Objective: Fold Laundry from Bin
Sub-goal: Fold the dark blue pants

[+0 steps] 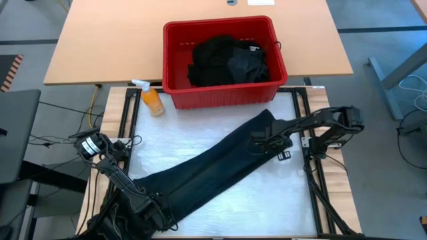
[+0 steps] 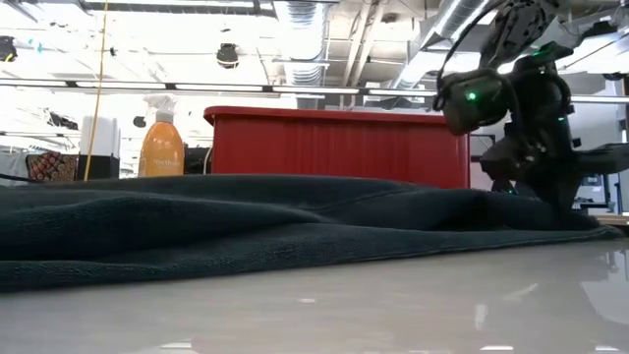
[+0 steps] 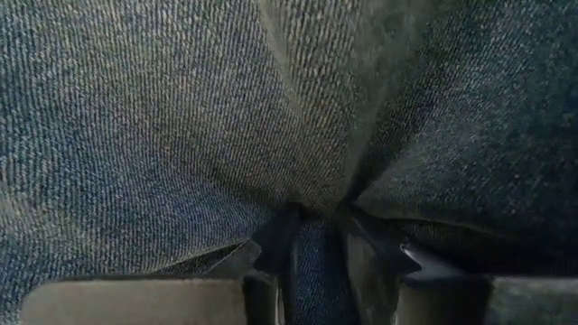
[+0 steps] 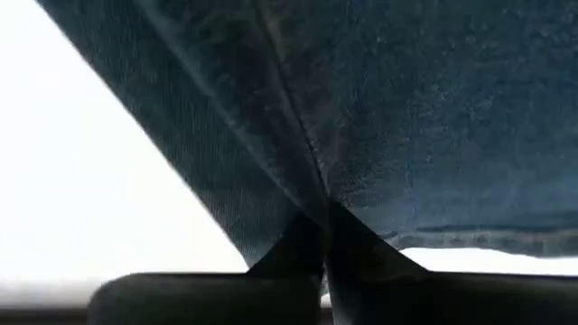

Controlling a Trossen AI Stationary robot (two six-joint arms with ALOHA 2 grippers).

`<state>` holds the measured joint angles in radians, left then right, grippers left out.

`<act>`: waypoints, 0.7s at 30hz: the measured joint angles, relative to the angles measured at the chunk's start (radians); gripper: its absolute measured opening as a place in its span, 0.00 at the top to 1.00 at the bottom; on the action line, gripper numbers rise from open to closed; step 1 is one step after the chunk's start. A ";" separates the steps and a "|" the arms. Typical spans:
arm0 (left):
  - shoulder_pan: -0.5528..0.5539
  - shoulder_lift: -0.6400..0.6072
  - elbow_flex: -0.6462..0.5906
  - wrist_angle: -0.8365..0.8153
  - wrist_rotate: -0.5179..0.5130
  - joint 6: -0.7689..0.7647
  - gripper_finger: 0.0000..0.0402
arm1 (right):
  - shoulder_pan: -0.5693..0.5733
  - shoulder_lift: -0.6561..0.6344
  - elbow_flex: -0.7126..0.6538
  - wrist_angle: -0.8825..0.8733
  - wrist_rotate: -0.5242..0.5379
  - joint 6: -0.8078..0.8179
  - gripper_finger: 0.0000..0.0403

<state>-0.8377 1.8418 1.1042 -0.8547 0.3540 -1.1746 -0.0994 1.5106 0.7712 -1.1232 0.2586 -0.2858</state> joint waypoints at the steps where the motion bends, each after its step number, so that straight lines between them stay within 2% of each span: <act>1: -0.001 0.000 0.000 0.000 -0.003 0.001 0.82 | 0.005 0.001 0.000 -0.026 0.020 0.010 0.95; 6: -0.002 -0.002 0.001 0.000 -0.022 0.004 0.82 | 0.046 -0.019 0.002 -0.164 0.071 0.049 0.94; 11: -0.002 -0.002 0.001 0.000 -0.030 0.011 0.82 | 0.083 -0.039 0.001 -0.178 0.073 0.050 0.95; 17: -0.003 -0.002 0.001 0.000 -0.023 0.011 0.82 | 0.109 -0.039 -0.001 -0.191 -0.072 0.077 0.89; 21: -0.004 -0.002 0.001 -0.002 -0.021 0.022 0.82 | 0.129 -0.039 -0.001 -0.193 -0.053 0.086 0.85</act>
<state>-0.8417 1.8402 1.1049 -0.8562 0.3327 -1.1528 0.0299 1.4715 0.7700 -1.3163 0.2054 -0.1995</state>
